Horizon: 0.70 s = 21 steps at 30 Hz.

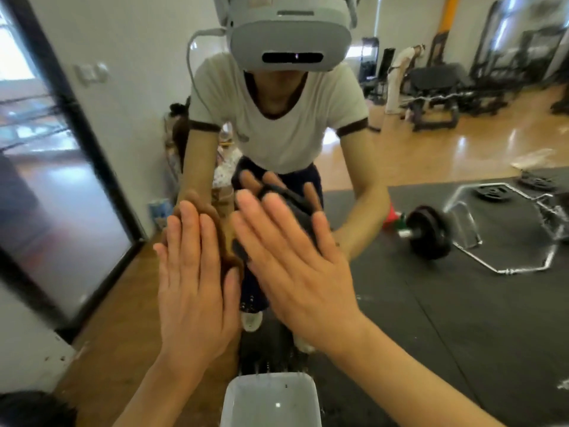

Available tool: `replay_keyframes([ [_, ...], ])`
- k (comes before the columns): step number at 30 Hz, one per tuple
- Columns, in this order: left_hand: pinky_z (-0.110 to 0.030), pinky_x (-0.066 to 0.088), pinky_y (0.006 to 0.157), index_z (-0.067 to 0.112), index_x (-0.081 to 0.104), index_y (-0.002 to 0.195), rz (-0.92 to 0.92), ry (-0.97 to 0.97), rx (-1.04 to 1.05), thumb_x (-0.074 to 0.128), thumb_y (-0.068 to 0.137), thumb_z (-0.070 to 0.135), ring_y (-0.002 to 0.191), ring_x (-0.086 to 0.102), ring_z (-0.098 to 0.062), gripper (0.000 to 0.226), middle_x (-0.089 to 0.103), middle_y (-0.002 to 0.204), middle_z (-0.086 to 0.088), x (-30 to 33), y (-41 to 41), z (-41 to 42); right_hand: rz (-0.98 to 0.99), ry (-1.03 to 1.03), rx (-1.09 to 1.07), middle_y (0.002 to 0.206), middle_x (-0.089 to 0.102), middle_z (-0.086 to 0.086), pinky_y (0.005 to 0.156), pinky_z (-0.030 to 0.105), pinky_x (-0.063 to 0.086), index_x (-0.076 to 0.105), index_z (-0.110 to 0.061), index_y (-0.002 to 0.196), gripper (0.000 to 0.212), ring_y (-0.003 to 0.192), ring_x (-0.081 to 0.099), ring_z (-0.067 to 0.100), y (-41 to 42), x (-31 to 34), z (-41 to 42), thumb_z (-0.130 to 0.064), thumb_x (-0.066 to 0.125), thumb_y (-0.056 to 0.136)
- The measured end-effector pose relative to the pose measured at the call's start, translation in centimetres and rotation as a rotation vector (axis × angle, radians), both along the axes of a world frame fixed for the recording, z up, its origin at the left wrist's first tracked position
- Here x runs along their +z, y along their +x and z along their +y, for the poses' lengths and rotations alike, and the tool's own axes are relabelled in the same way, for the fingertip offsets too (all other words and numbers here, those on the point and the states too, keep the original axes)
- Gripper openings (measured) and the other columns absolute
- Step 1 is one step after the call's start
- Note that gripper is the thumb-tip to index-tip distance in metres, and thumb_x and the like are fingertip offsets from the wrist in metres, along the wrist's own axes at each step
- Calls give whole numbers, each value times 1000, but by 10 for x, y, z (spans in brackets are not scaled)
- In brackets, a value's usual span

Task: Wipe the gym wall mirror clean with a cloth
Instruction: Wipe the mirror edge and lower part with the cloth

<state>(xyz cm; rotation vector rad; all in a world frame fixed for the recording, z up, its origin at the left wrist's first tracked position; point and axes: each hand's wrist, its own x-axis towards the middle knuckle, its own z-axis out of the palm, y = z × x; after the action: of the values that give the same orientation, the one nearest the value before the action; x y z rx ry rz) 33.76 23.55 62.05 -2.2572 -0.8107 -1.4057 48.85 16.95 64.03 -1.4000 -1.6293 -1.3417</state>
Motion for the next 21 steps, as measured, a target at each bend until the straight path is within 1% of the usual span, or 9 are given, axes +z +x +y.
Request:
replay_keyframes([
  [3, -33, -8, 126, 16, -6, 161, -21, -20, -36, 21, 109, 33, 156, -10, -17, 61, -17, 168, 4, 1, -2, -7, 167, 93, -5, 168, -12, -5, 124, 41, -9, -2, -17, 161, 63, 154, -8, 16, 60, -1, -25, -26, 34, 110],
  [5, -32, -8, 126, 18, -5, 161, 8, -29, -70, 20, 109, 33, 156, -9, -16, 60, -16, 168, 4, 2, -2, -12, 313, 126, 9, 167, -12, -10, 124, 41, -9, -2, -22, 161, 57, 154, -8, 14, 82, -1, -38, -27, 26, 112],
  [7, -33, -8, 126, 18, -3, 162, 99, -11, -91, 19, 109, 32, 156, -8, -17, 58, -14, 169, 3, 0, -1, -18, 339, 119, 15, 167, -11, -10, 124, 43, -8, 3, -19, 162, 55, 154, -7, 15, 85, 2, -40, -26, 24, 112],
  [9, -33, -7, 126, 18, -1, 162, 167, 9, -127, 18, 109, 29, 156, -7, -17, 57, -12, 169, 2, -3, -1, -22, 246, 93, 13, 167, -11, -9, 124, 42, -7, 15, -9, 158, 51, 154, -6, 15, 88, 9, -40, -25, 25, 111],
  [11, -33, -5, 126, 17, -1, 162, 208, 33, -157, 24, 108, 25, 156, -6, -17, 60, -11, 169, 2, -4, 1, -24, 93, 48, -5, 168, -7, -4, 125, 40, -7, 22, -5, 154, 48, 155, -6, 15, 99, 20, -43, -25, 28, 111],
  [13, -34, -5, 126, 16, -3, 162, 246, 59, -163, 31, 102, 20, 156, -6, -17, 69, -12, 169, 2, -4, 5, -23, -25, 23, -13, 166, 11, 4, 124, 40, -4, 26, -4, 153, 47, 155, -3, 15, 110, 28, -48, -23, 32, 110],
  [14, -34, -5, 126, 15, -4, 161, 260, 70, -156, 32, 101, 19, 156, -6, -17, 71, -13, 169, 1, -4, 8, -21, -41, 29, -5, 161, 20, 5, 124, 40, -3, 28, -4, 153, 47, 155, -2, 15, 114, 27, -48, -22, 33, 110],
  [16, -34, -6, 126, 14, -4, 161, 266, 94, -128, 30, 102, 20, 156, -6, -18, 69, -13, 169, 0, -9, 14, -16, -31, 58, 10, 156, 29, 7, 124, 41, -4, 31, -2, 151, 47, 154, -2, 15, 114, 19, -45, -23, 32, 110],
  [21, -37, -6, 126, 8, 4, 159, 176, 138, -91, 32, 103, 18, 155, -10, -17, 64, -3, 167, -5, -16, 27, -8, -154, 33, -17, 160, 24, 6, 125, 43, -1, 26, -5, 155, 48, 155, 1, 19, 120, -25, -47, -22, 37, 111],
])
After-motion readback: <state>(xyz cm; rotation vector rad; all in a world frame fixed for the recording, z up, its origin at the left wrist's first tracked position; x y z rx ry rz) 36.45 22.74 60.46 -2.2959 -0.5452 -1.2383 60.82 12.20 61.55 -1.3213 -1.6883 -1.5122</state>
